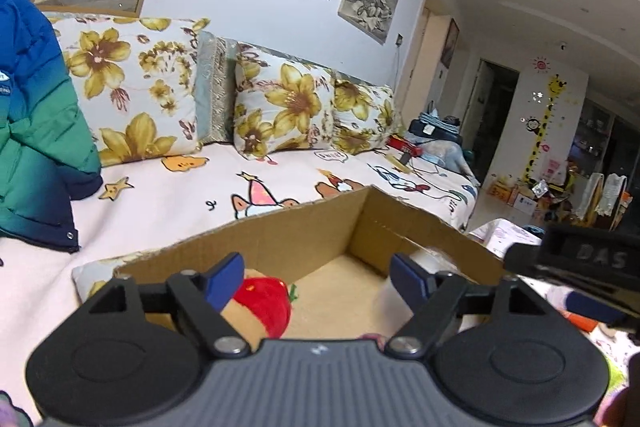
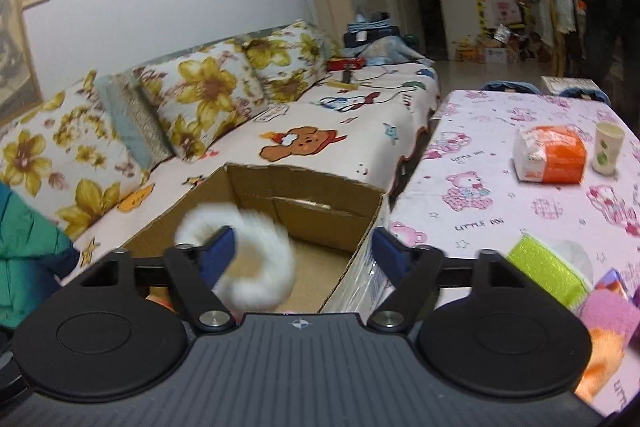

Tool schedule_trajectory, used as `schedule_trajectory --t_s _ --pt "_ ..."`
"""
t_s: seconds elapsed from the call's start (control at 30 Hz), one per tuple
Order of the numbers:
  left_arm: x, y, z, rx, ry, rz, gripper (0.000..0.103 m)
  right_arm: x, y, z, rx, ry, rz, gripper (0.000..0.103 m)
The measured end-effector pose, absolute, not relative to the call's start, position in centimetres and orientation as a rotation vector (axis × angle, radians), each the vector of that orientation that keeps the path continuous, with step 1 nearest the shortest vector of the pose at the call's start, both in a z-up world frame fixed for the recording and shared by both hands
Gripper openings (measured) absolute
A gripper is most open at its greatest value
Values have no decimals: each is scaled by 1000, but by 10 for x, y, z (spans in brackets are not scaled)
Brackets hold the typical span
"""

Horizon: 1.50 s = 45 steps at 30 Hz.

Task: Organize soft objects
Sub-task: 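Carry the hat and teddy bear into the cardboard box and open both tools, then move both tools back from the box to the pile on the table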

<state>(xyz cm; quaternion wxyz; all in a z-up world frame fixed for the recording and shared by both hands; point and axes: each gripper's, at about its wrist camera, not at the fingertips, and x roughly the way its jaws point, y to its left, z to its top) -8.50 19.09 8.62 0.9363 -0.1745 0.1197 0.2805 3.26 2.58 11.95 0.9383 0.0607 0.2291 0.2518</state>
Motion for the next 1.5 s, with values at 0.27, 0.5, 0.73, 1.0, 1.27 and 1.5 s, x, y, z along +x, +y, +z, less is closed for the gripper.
schedule_trajectory --t_s 0.27,0.5,0.73,1.0,1.27,1.5 --pt "-87 181 90 -308 210 561 90 18 13 121 175 426 432 102" --pt "-85 167 93 -255 203 503 98 -7 -1 120 182 383 360 103" --pt "-82 149 94 -208 189 432 102 -18 -15 117 198 384 313 103" --pt "-78 123 93 -156 178 330 102 -20 -28 118 213 367 257 103" --pt "-76 99 90 -92 178 256 102 -20 -38 116 236 356 211 103" --pt "-71 86 89 -67 175 236 102 -20 -46 108 243 363 181 103"
